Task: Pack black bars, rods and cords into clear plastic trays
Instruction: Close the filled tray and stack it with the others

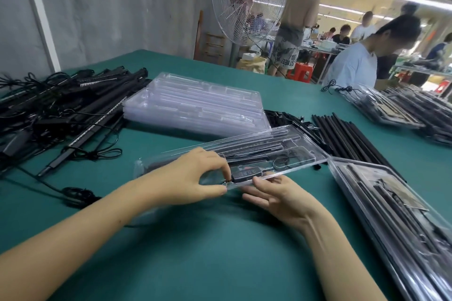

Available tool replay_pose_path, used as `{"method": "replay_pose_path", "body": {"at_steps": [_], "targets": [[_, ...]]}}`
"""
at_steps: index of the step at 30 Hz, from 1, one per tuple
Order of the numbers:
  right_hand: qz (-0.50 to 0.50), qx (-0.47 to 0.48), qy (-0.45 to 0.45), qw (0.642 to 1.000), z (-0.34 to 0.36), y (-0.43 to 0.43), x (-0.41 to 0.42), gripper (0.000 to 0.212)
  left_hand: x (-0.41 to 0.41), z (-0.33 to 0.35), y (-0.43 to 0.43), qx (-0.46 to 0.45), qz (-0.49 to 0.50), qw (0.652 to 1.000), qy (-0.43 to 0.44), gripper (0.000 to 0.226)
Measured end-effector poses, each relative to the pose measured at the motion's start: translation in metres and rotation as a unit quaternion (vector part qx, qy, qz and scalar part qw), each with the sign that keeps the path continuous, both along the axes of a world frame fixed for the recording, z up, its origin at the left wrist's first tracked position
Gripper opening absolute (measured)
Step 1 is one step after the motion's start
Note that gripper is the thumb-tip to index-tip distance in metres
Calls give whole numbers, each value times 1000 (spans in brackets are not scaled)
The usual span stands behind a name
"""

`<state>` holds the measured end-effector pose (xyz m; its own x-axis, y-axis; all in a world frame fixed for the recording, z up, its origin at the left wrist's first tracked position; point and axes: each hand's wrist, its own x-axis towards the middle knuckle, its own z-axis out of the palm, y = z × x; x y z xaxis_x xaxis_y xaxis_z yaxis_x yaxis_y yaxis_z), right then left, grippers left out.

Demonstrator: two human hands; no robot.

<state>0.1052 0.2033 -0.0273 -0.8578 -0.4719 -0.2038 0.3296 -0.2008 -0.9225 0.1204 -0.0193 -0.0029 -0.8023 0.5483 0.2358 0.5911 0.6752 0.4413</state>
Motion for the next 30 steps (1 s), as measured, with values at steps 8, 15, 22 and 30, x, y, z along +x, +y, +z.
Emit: {"method": "replay_pose_path", "body": {"at_steps": [8, 15, 22, 30], "targets": [[60, 193, -41, 978, 21, 5, 8, 40, 6, 2, 13, -226, -9, 966, 125, 22], [-13, 486, 236, 841, 38, -5, 17, 14, 7, 3, 12, -257, 66, 947, 183, 25], [-106, 541, 466, 692, 41, -25, 24, 13, 6, 12, 4, -234, 126, 938, 221, 34], [-86, 512, 569, 638, 36, -37, 29, 14, 8, 11, 1, -227, 118, 941, 223, 37]]}}
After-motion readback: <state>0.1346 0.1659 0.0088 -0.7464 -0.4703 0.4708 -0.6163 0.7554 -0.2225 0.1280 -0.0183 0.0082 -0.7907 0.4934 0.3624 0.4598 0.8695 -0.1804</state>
